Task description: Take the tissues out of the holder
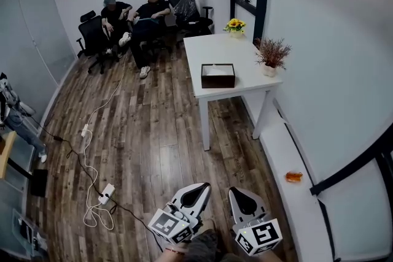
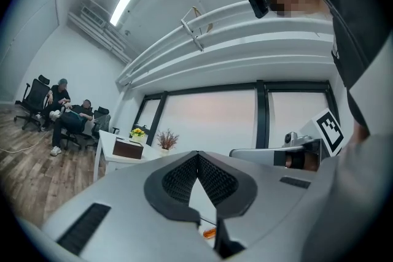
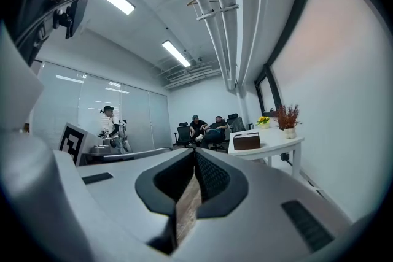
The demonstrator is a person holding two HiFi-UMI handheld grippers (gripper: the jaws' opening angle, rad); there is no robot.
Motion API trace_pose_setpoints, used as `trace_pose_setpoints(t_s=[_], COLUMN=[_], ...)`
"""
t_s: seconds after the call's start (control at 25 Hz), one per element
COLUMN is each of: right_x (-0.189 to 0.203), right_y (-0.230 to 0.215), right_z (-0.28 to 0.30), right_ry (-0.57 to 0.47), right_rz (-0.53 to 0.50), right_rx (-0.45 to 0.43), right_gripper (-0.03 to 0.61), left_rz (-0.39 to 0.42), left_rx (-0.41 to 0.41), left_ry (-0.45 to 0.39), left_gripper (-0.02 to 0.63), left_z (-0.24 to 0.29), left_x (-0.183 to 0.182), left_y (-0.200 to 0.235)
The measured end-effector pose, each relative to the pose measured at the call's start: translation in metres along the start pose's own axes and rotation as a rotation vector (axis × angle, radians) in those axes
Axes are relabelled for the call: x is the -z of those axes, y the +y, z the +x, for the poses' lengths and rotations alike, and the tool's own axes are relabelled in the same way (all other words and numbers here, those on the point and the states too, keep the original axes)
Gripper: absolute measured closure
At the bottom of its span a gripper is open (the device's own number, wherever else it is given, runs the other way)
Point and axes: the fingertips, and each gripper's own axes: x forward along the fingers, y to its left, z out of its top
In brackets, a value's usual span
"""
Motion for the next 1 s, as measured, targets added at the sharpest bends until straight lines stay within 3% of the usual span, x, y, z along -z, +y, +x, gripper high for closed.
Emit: trace_pose_setpoints(t_s=[0.6, 1.0], right_x=[-0.025, -0.017], right_y=[-0.021, -0.037], right_z=[0.132, 0.166], right_ry=[-0.038, -0.02], right_rz=[-0.03, -0.028], right_rx=[0.008, -0.001], right_gripper=[0.572, 0.572], left_rz=[0.032, 0.017], left_rx=[0.025, 0.033], left_ry=[-0.029, -0.033], left_gripper=[0.606, 0.606], left_z=[0.06, 0.083], left_x=[-0.036, -0.03], left_y=[0.121, 0.146])
